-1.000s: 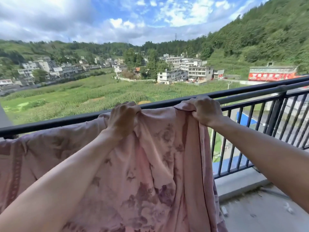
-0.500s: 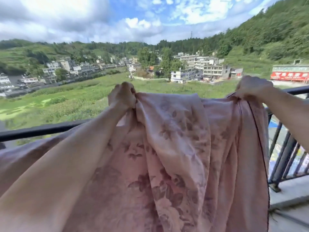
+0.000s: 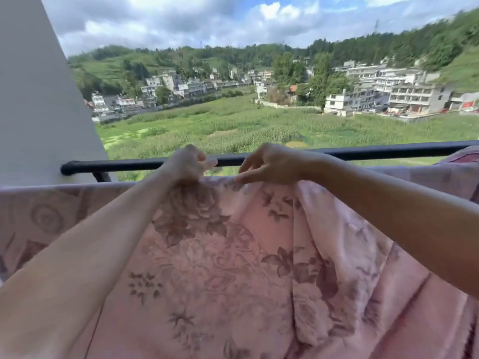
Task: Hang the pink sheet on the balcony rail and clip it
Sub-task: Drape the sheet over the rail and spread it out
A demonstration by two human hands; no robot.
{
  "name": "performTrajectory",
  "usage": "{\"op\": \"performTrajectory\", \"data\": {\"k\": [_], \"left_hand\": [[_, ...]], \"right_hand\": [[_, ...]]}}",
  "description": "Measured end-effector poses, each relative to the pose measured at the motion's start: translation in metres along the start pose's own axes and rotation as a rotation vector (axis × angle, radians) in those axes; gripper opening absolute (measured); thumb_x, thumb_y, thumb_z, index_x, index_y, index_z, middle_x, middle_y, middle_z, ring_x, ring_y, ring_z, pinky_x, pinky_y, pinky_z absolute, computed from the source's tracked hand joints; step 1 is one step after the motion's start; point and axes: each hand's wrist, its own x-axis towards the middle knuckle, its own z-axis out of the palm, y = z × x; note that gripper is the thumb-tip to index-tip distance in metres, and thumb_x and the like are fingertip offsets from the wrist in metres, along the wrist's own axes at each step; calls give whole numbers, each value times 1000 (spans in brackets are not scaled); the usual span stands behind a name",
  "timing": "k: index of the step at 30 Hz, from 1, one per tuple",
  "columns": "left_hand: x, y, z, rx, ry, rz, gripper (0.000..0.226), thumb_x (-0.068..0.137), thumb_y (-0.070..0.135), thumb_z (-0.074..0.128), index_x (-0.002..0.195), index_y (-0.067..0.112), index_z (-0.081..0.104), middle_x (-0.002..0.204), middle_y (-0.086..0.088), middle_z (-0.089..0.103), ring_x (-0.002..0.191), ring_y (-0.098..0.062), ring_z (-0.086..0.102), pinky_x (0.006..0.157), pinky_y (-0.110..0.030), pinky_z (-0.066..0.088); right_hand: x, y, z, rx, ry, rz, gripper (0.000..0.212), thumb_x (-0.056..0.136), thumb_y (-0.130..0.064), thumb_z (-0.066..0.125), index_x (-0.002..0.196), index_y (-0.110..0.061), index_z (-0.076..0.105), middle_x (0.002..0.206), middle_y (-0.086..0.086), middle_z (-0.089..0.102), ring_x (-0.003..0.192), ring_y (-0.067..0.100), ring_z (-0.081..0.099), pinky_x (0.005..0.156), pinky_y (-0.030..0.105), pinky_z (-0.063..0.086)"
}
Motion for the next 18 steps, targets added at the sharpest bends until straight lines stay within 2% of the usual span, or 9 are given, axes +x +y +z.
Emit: {"op": "performTrajectory", "data": {"k": [2,3,5,6,7,9,11,14,18], "left_hand": [[-30,-44,-21,30,85,-6,45,96,47,50,66,14,57,63,-3,48,64,-22,49,59,-33,35],[-47,-72,-31,76,133,-35,43,96,50,48,73,16,63,67,-4,53,70,-25,53,62,-34,39],[-80,-133,-47,190,247,-119,40,95,51,46,96,19,69,95,-9,64,97,-32,59,83,-42,47],[-97,-165,-54,229,302,-160,40,94,51,46,107,20,67,110,-10,63,108,-33,56,92,-47,45],[-112,-192,-59,241,347,-196,41,94,49,46,117,21,65,120,-12,60,115,-34,53,98,-50,42],[-143,-244,-69,246,374,-310,45,94,47,49,127,18,58,131,-16,55,123,-35,50,103,-50,39],[-167,-285,-75,246,339,-453,50,93,44,53,132,13,53,135,-19,49,124,-37,49,103,-48,41],[-183,-323,-76,181,284,-557,54,91,46,56,130,10,50,134,-20,47,121,-39,50,100,-48,44],[-178,-344,-73,38,296,-559,61,89,45,59,137,9,47,138,-18,48,125,-36,49,103,-43,43]], "right_hand": [[20,-33,27,-131,23,-41,42,85,-53,64,110,-19,70,99,-8,65,88,14,63,72,29,52],[32,-47,40,-209,70,-50,40,86,-52,65,105,-18,68,93,-5,64,84,16,62,68,30,51],[56,-64,60,-326,264,-43,30,89,-41,66,97,-12,67,85,3,66,80,24,65,64,32,52],[65,-72,68,-329,355,-43,27,89,-35,67,105,-13,66,88,4,69,83,25,67,64,32,53],[72,-75,71,-295,413,-54,37,89,-34,68,120,-17,61,96,1,71,89,24,68,67,33,54],[85,-88,78,-238,347,-80,60,85,-43,70,139,-25,49,113,-3,70,100,22,66,76,35,54],[96,-101,89,-309,267,-42,52,83,-52,68,130,-29,59,116,-2,70,99,22,65,77,35,54],[103,-105,95,-353,321,19,33,80,-55,70,107,-35,73,106,-6,72,90,21,65,69,32,52],[105,-110,91,-120,459,51,15,86,-41,70,87,-29,78,79,-8,72,71,16,63,57,26,47]]}}
